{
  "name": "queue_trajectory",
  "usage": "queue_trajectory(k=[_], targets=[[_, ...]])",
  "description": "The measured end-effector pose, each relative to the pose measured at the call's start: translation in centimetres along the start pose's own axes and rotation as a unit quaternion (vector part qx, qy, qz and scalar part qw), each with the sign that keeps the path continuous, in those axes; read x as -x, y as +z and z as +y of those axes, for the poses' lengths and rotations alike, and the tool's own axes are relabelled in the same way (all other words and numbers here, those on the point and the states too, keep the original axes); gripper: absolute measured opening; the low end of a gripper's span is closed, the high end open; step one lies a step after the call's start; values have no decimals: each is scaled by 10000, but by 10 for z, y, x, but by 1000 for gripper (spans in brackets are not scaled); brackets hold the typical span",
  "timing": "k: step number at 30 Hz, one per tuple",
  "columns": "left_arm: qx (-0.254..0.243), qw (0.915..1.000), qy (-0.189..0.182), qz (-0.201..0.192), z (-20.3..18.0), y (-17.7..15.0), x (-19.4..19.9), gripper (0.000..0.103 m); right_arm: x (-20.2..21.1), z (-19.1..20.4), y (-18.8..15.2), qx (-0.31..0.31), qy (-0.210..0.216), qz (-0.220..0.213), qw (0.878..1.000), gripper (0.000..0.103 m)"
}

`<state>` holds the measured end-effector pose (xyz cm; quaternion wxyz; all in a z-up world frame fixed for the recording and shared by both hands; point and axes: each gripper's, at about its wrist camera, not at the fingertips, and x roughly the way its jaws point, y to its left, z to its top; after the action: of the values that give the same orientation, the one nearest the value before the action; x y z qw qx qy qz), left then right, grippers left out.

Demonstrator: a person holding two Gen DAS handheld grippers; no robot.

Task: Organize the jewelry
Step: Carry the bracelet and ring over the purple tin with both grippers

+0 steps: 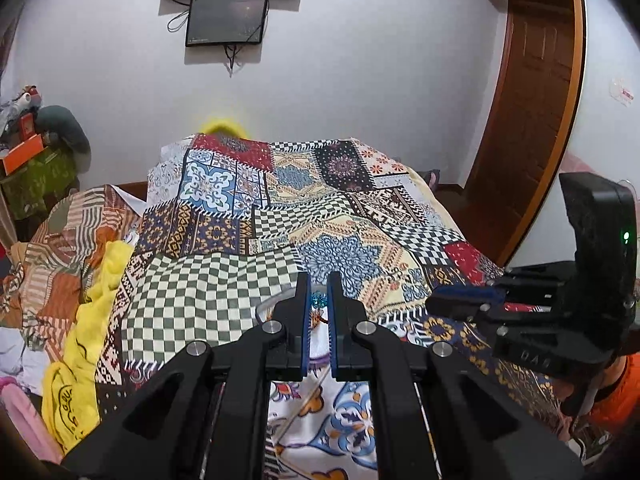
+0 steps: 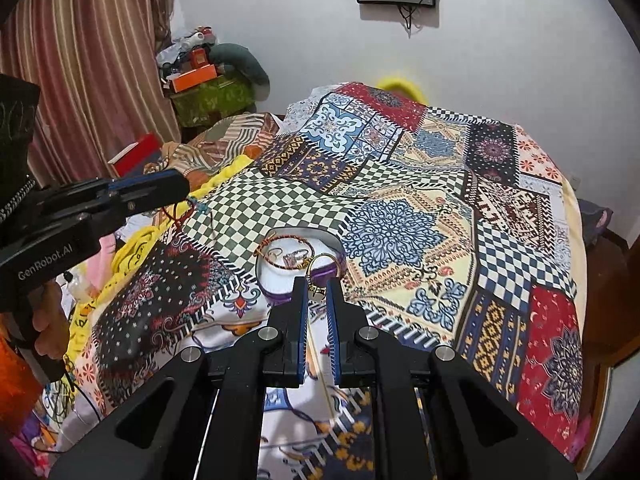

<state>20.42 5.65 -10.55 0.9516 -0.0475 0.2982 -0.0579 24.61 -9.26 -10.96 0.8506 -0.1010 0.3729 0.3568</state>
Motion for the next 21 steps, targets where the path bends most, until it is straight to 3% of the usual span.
queue_trajectory(k=[21], targets=[[132,9991,105,377,22,8,-76,6,-53,-2,22,59,339,219,9992,8]])
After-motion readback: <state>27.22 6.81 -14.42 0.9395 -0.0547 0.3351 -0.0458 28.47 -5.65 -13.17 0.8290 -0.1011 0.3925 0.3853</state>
